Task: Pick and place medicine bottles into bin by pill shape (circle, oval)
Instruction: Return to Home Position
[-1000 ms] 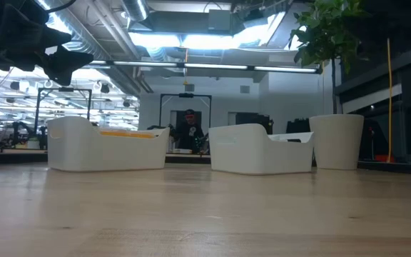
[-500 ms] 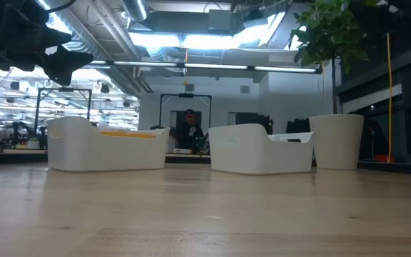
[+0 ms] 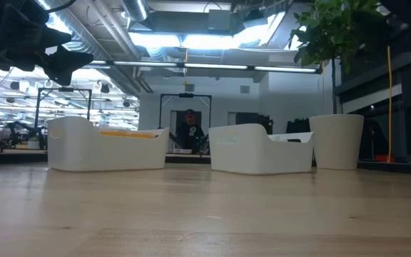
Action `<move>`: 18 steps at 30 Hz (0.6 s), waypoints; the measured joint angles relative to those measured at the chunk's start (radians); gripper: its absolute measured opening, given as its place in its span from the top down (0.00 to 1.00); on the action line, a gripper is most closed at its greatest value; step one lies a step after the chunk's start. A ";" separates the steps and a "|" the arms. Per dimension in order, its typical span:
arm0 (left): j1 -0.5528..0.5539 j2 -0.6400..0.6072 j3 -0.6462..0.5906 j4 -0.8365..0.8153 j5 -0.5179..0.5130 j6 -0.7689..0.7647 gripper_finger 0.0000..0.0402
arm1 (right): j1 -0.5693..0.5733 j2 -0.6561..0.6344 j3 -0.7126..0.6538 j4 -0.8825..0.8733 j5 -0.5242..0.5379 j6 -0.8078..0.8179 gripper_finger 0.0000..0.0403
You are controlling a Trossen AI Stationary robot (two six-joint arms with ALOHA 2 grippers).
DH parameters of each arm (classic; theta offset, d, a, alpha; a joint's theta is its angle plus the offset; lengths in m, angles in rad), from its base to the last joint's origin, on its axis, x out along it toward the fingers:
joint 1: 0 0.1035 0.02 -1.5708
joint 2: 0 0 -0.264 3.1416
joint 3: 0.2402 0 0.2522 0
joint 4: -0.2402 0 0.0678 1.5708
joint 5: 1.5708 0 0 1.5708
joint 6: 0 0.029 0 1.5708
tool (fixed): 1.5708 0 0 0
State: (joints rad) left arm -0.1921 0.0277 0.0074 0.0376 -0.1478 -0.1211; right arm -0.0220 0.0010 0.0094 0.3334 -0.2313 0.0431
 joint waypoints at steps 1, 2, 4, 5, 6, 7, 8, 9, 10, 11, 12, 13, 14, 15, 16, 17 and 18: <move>0.000 0.000 0.000 0.000 0.000 0.000 0.34 | 0.000 0.000 -0.002 -0.013 0.001 0.003 0.46; 0.000 0.000 0.000 0.000 0.000 0.000 0.34 | 0.000 0.001 -0.002 -0.030 0.001 0.006 0.46; 0.000 0.000 0.000 0.000 0.000 0.000 0.34 | 0.000 0.003 -0.002 -0.060 0.001 0.008 0.46; 0.000 0.000 0.000 0.000 0.000 0.000 0.34 | 0.000 0.003 -0.002 -0.075 0.001 0.005 0.46; 0.000 0.000 0.000 0.000 0.000 0.000 0.34 | 0.000 0.003 -0.002 -0.090 0.001 0.004 0.46; 0.000 0.000 0.000 0.000 0.000 0.000 0.34 | 0.000 0.003 -0.002 -0.105 0.001 0.004 0.46; 0.000 0.000 0.000 0.000 0.000 0.000 0.34 | 0.000 0.003 -0.002 -0.115 0.001 0.004 0.46; 0.000 0.000 0.000 0.000 0.000 0.000 0.34 | 0.000 0.003 -0.002 -0.122 0.001 0.004 0.46; 0.000 0.000 0.000 0.000 0.000 0.000 0.34 | 0.000 0.003 -0.002 -0.129 0.001 0.004 0.46; 0.000 0.000 0.000 0.000 0.000 0.000 0.34 | 0.000 0.003 -0.002 -0.134 0.001 0.004 0.46; 0.000 0.000 0.000 0.000 0.000 0.000 0.34 | 0.000 0.003 -0.002 -0.135 0.001 0.004 0.46; 0.000 0.000 0.000 0.000 0.000 0.000 0.34 | 0.000 0.003 -0.002 -0.135 0.001 0.004 0.46; 0.000 0.000 0.000 0.000 0.000 0.000 0.34 | 0.000 0.003 -0.002 -0.135 0.001 0.003 0.46; 0.000 0.000 0.000 0.000 0.000 0.000 0.34 | 0.000 0.003 -0.002 -0.135 0.001 0.003 0.46; 0.000 0.000 0.000 0.000 0.000 0.000 0.34 | 0.000 0.003 -0.002 -0.135 0.001 0.003 0.46; 0.000 0.000 0.000 0.000 0.000 0.000 0.34 | 0.000 0.003 -0.002 -0.135 0.001 0.003 0.46; 0.000 0.000 0.000 0.000 0.000 0.000 0.34 | 0.000 0.003 -0.002 -0.135 0.001 0.003 0.46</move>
State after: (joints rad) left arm -0.1921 0.0280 0.0078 0.0380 -0.1478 -0.1211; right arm -0.0219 0.0044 0.0074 0.1980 -0.2298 0.0463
